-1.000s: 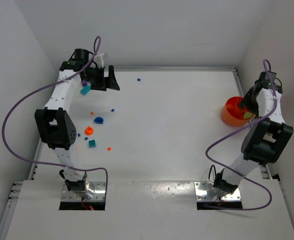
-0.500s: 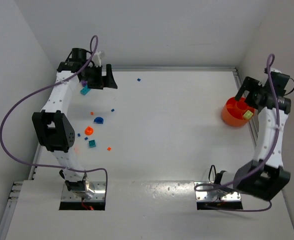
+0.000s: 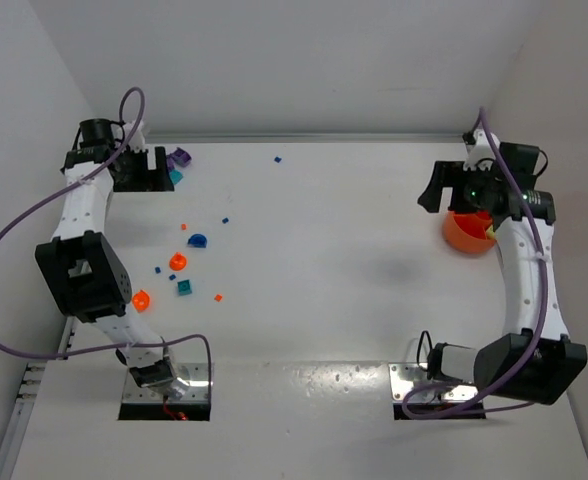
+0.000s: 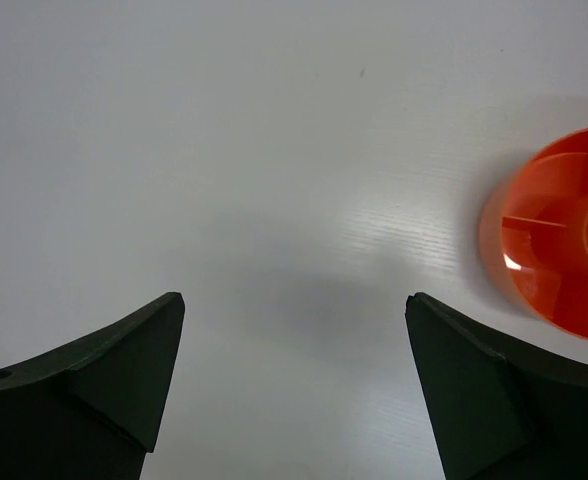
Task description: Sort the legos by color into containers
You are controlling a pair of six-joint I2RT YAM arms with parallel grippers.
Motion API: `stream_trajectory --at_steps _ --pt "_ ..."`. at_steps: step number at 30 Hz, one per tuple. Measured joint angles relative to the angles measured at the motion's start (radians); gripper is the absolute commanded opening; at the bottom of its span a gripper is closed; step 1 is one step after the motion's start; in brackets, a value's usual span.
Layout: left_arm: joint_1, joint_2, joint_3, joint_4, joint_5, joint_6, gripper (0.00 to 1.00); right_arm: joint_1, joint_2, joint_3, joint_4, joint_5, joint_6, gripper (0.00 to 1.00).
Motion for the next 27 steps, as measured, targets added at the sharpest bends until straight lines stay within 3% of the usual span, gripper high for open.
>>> stream_trajectory --at_steps 4,8,12,15,22,27 --pt "-0.001 0.029 0.029 0.032 -0.06 0.06 0.77 0.019 0.035 -0.002 0.0 -0.021 0.002 0.91" --pt "0.0 0.169 0.117 0.085 -0.083 0.114 0.66 0.021 0.061 -0.002 -0.001 -0.025 -0.003 0.91" --pt "0.0 0.352 0.209 0.109 -0.083 0.144 0.66 0.021 0.106 -0.002 -0.006 -0.041 -0.006 0.93" --pt "0.0 0.462 0.262 0.115 -0.079 0.154 0.71 0.021 0.144 0.002 -0.014 -0.05 -0.006 0.93" --pt "0.0 0.576 0.382 0.132 -0.084 0.164 0.8 0.02 0.194 0.032 -0.035 -0.052 -0.013 0.93" --pt "-0.006 0.621 0.447 0.152 -0.104 0.182 0.8 0.02 0.212 0.043 -0.038 -0.052 -0.018 0.93"
